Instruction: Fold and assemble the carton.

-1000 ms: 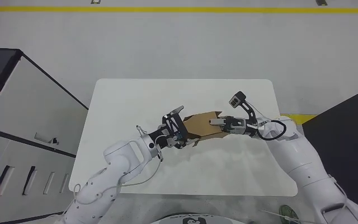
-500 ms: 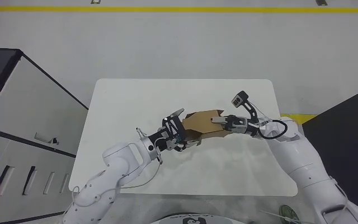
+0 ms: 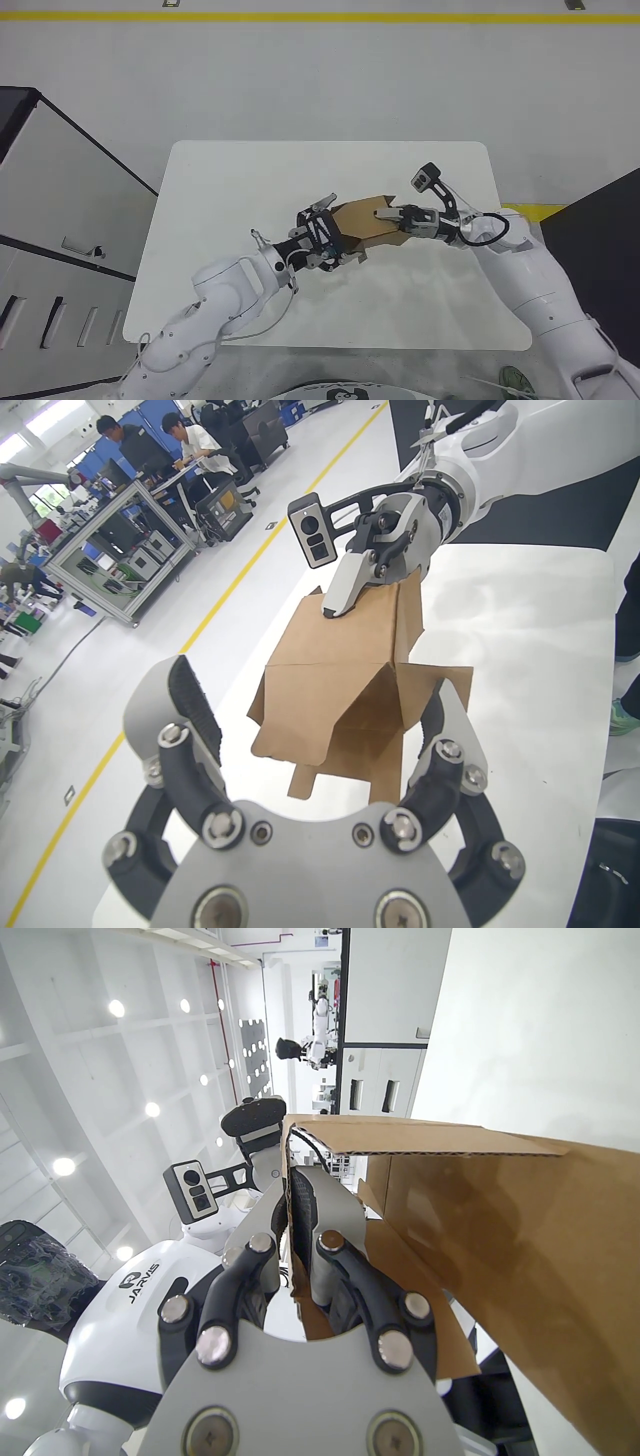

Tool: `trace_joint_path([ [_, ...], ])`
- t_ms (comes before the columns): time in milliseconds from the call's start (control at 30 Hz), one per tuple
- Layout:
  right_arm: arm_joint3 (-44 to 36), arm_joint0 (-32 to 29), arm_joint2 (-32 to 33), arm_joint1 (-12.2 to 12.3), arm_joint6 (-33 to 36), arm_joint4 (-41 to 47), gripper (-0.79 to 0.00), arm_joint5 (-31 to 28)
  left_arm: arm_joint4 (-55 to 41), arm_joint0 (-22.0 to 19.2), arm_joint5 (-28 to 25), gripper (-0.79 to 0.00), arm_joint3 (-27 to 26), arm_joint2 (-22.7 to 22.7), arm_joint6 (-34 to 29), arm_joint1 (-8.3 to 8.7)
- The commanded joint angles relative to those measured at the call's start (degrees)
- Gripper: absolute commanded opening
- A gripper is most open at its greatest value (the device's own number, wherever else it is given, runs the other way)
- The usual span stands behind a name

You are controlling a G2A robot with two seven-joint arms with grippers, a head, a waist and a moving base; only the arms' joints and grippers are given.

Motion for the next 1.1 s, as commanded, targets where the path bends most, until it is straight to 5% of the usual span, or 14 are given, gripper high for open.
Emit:
trace_joint_path([
  [0,0.0,0.0,-0.1,-0.1,0.2,0.1,-0.785,0.1,0.0,-0.1,0.5,0.000,0.2,0.3,-0.2,-0.07],
  [533,2.3,-0.3,2.4,-0.1,4.9,2.5,-0.785,-2.8,-3.6,1.9,0.6,0.000,0.8,-5.6,-0.6,0.54],
  [633,2.6,-0.4,2.9,-0.1,5.3,2.8,-0.785,-3.1,-3.9,2.4,0.3,-0.400,0.7,-6.4,-0.8,0.66],
  [700,2.8,-0.4,3.3,-0.1,5.3,3.0,-0.785,-3.4,-4.2,2.7,0.1,-0.548,0.7,-6.9,-0.8,0.74],
  [733,2.9,-0.4,3.5,-0.1,5.4,3.0,-0.785,-3.5,-4.6,2.8,-0.2,-0.736,0.7,-7.1,-0.7,0.77],
  [767,2.9,-0.5,3.7,-0.1,5.4,3.0,-0.785,-3.5,-5.2,3.0,-0.5,-0.785,0.7,-7.2,-0.6,0.80],
  [1067,2.9,-0.5,4.5,-0.2,6.1,2.8,-0.785,-5.2,-9.0,2.5,-5.4,-0.785,1.2,-7.6,-0.4,1.05],
])
